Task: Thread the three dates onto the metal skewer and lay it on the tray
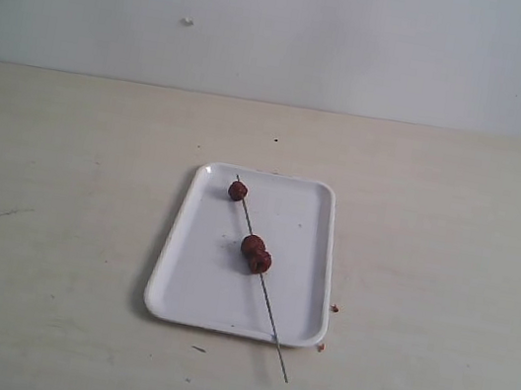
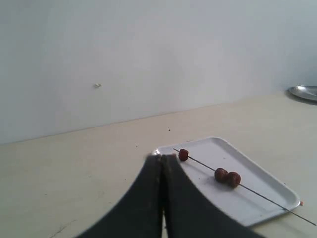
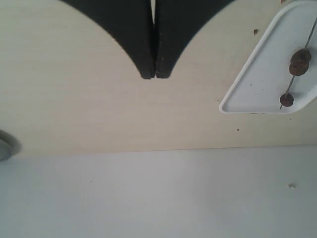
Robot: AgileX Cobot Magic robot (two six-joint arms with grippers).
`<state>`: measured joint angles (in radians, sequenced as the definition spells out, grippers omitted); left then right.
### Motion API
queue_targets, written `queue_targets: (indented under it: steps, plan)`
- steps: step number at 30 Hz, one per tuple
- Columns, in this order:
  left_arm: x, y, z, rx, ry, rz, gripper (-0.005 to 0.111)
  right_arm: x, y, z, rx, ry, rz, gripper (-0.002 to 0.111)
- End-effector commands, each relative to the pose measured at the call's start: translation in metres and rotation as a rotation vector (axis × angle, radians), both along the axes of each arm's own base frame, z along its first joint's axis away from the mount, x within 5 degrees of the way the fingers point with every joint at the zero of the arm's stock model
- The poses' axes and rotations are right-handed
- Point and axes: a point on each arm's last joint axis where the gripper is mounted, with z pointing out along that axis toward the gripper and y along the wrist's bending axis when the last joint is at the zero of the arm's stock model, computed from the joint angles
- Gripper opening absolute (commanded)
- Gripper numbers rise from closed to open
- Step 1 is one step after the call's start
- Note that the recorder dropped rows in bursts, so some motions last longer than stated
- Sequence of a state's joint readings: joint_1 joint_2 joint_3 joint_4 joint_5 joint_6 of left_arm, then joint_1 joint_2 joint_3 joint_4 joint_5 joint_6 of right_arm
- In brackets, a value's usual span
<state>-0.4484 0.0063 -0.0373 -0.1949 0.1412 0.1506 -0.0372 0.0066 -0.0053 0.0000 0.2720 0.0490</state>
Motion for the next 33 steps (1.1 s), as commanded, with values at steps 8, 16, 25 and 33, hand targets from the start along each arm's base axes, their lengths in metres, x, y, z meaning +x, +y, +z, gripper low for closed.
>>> queue_targets:
  steps: [8,16,25,33]
  plan:
    - [0.0,0.003,0.003,-0.006,-0.013,0.044,0.0,0.0,0.0,-0.001,0.003,-0.005,-0.006,0.0]
    - [0.005,0.017,0.003,-0.004,-0.012,0.319,0.0,0.0,0.0,-0.001,0.003,-0.005,-0.006,0.0]
    - [0.006,0.023,0.003,-0.002,-0.01,0.446,0.0,0.0,0.0,-0.001,0.003,-0.005,-0.006,0.0]
    - [0.008,0.024,-0.012,0.007,0.032,0.446,0.0,0.0,0.0,-0.001,0.003,-0.005,-0.006,0.0]
